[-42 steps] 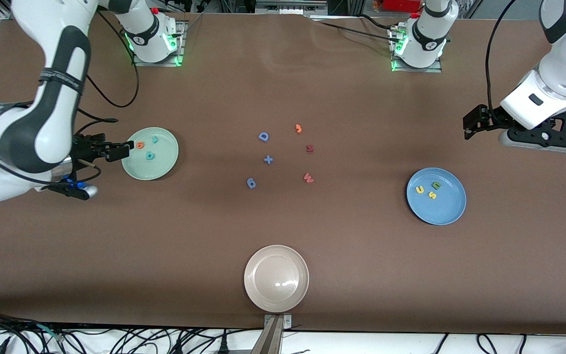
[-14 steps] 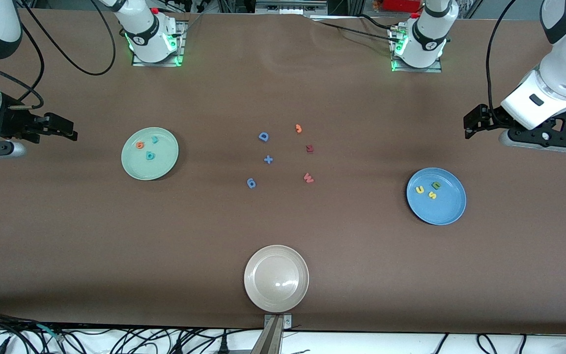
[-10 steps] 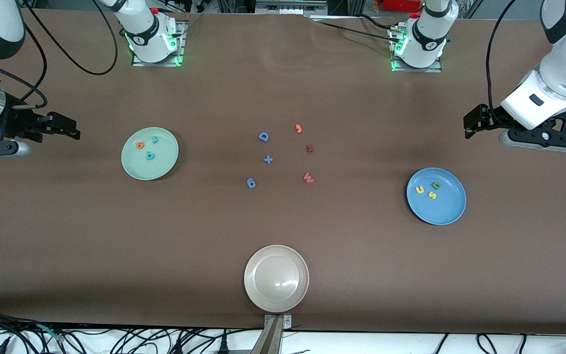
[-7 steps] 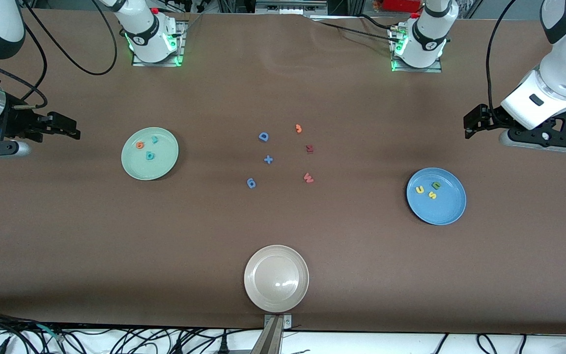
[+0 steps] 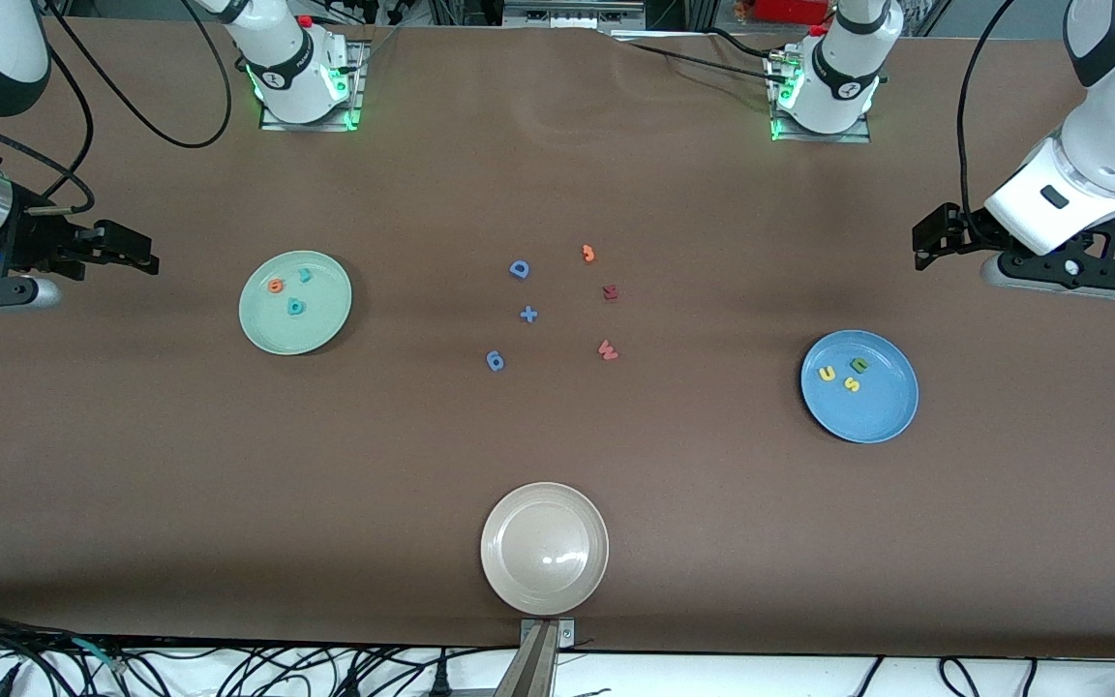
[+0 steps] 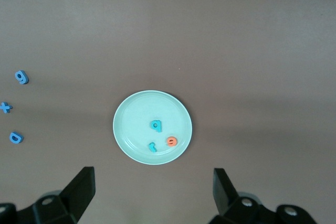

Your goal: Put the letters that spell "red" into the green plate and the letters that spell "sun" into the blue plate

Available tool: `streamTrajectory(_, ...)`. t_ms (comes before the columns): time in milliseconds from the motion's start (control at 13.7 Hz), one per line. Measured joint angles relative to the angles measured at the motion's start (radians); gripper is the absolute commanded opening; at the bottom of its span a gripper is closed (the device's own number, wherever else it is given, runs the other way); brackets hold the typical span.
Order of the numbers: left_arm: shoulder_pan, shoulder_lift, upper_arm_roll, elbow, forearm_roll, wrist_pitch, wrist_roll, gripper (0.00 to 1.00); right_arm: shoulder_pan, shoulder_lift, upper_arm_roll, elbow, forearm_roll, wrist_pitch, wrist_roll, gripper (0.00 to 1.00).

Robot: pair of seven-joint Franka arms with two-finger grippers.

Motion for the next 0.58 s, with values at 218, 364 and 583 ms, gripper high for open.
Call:
streamTrajectory(218,-0.001,0.0,0.0,0.003,0.008,-0.006,0.007,1.0,0.001,0.0,0.006,0.0,0.0,0.0,0.0,0.99)
streamTrajectory(364,-0.003,0.0,0.0,0.009,0.008,-0.007,0.008,1.0,0.001,0.0,0.006,0.0,0.0,-0.002,0.0,0.99)
streamTrajectory(583,-0.004,0.005,0.0,0.046,0.008,-0.043,0.008,1.0,0.001,0.0,0.007,0.0,0.0,-0.003,0.0,0.99)
